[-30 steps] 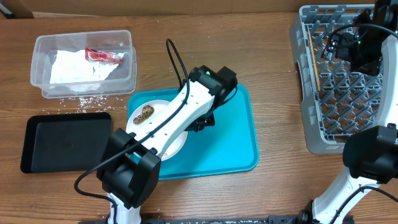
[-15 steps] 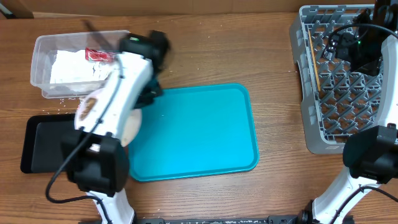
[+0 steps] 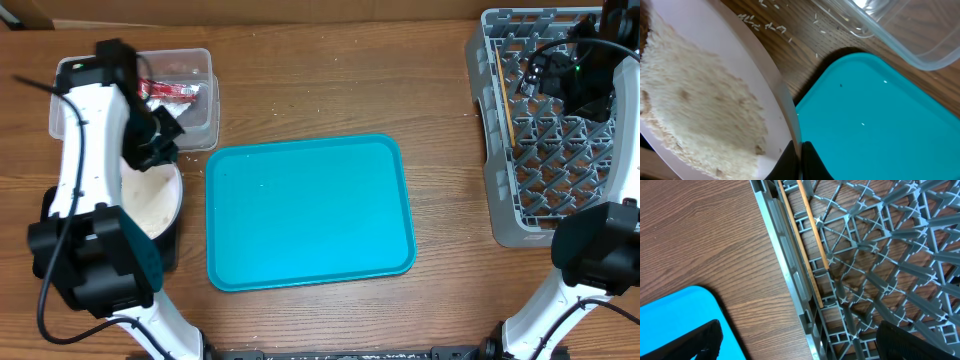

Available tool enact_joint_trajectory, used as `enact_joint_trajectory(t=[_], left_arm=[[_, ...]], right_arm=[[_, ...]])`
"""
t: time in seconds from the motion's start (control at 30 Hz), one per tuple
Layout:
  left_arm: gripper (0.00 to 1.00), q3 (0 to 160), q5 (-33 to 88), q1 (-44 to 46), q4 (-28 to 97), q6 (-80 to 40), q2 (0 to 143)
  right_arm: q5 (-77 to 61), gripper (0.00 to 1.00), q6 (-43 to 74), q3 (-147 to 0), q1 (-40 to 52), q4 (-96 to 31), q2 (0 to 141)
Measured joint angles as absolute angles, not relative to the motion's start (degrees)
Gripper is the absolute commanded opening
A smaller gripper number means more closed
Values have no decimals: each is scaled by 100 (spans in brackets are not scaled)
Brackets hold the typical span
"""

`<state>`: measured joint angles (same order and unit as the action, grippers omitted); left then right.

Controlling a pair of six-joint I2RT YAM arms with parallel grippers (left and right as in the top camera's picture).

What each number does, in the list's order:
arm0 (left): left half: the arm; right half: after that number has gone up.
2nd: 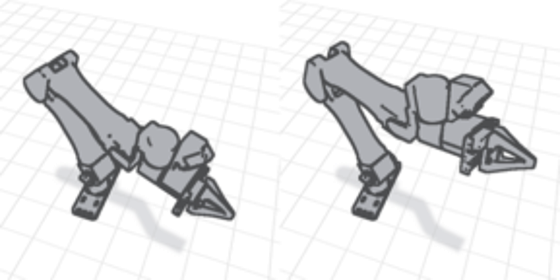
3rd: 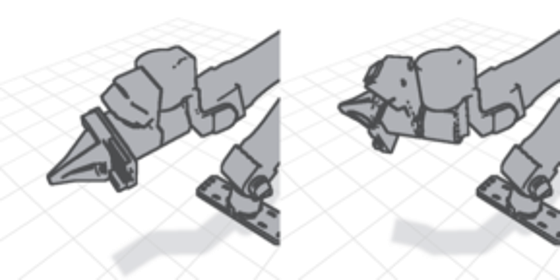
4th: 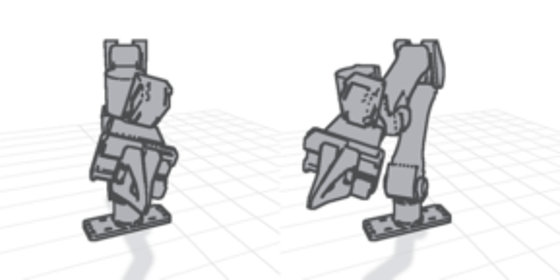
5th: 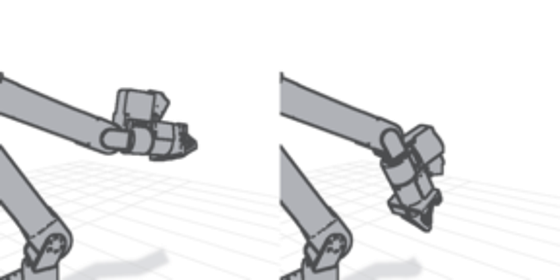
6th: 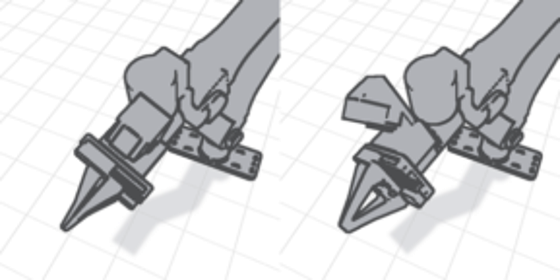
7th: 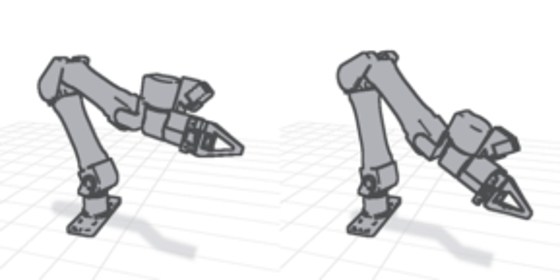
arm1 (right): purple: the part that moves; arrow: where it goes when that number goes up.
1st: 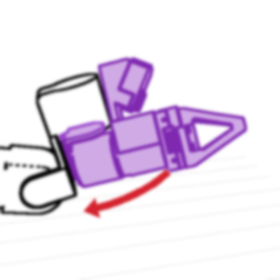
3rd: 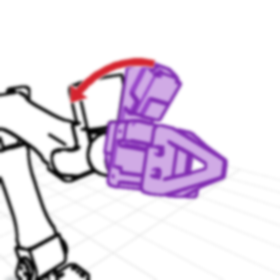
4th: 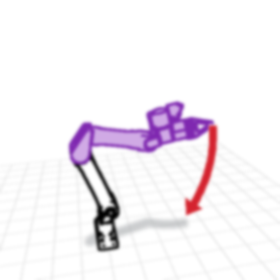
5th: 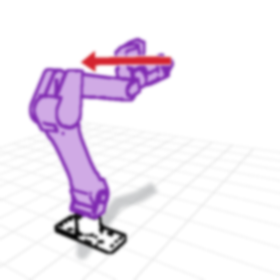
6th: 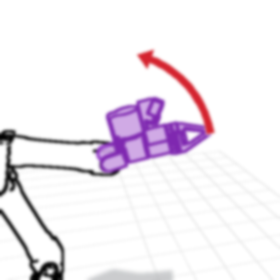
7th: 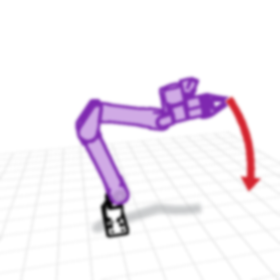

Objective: Sort waste into correct bins and load items into the dishwasher
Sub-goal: 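Tilt the plate with the left gripper to dump rice onto the black tray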

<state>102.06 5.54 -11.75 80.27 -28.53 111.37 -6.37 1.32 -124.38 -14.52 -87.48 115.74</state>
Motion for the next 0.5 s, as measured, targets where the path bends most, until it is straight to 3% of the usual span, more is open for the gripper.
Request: enact_joint_trajectory(t=[0.5], left_arm=[[4,10206,3100,-2808,8068,-1732,11137]], right_arm=[[-639,100,132,-12438,-1452,-8750,11574]])
